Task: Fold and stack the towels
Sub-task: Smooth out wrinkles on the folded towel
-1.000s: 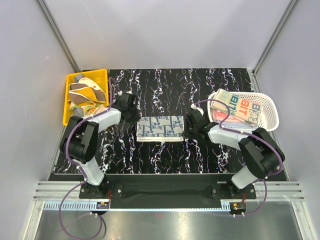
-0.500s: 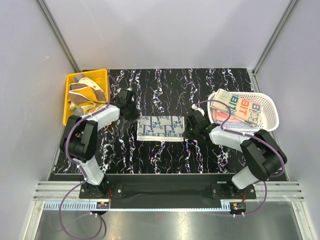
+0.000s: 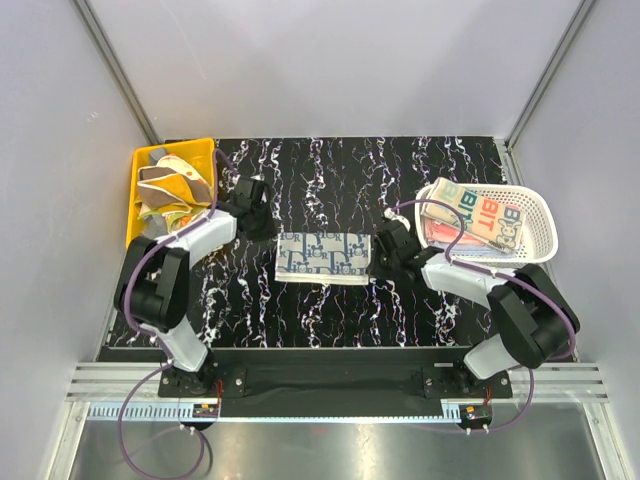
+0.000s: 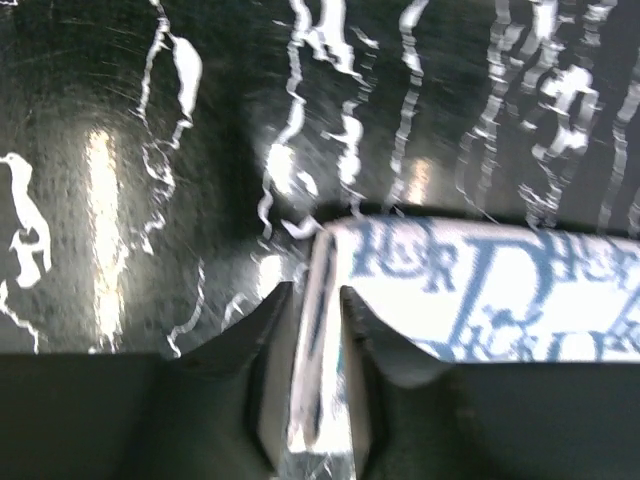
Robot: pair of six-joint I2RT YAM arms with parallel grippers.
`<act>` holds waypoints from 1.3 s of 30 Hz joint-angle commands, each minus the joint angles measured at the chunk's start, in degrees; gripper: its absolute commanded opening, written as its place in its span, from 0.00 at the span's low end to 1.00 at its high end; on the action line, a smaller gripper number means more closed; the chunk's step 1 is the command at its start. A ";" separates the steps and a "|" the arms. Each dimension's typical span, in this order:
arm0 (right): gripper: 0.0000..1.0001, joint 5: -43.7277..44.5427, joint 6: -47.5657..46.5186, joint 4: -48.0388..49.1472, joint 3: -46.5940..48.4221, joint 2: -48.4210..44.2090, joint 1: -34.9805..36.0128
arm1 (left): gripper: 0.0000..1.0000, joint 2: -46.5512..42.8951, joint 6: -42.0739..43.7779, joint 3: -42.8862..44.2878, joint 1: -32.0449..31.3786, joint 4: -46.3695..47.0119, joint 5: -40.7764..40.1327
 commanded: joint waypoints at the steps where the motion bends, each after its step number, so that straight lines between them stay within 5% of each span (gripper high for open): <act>1: 0.09 0.10 -0.20 -1.05 -0.18 -4.05 0.55 | 0.25 -7.83 0.51 -1.01 -3.10 0.93 -0.93; 13: 0.21 -0.17 0.68 -7.64 1.74 -12.23 0.81 | 0.11 -10.57 -4.33 -8.75 -11.11 4.36 -6.20; 25: 0.30 -0.52 1.38 -5.54 4.21 -8.37 1.42 | 0.06 -6.61 -5.03 -16.22 -12.08 7.79 -8.05; 39: 0.22 0.19 5.78 2.46 -1.41 2.54 7.93 | 0.03 -9.86 -5.21 -20.88 -12.08 6.91 -10.06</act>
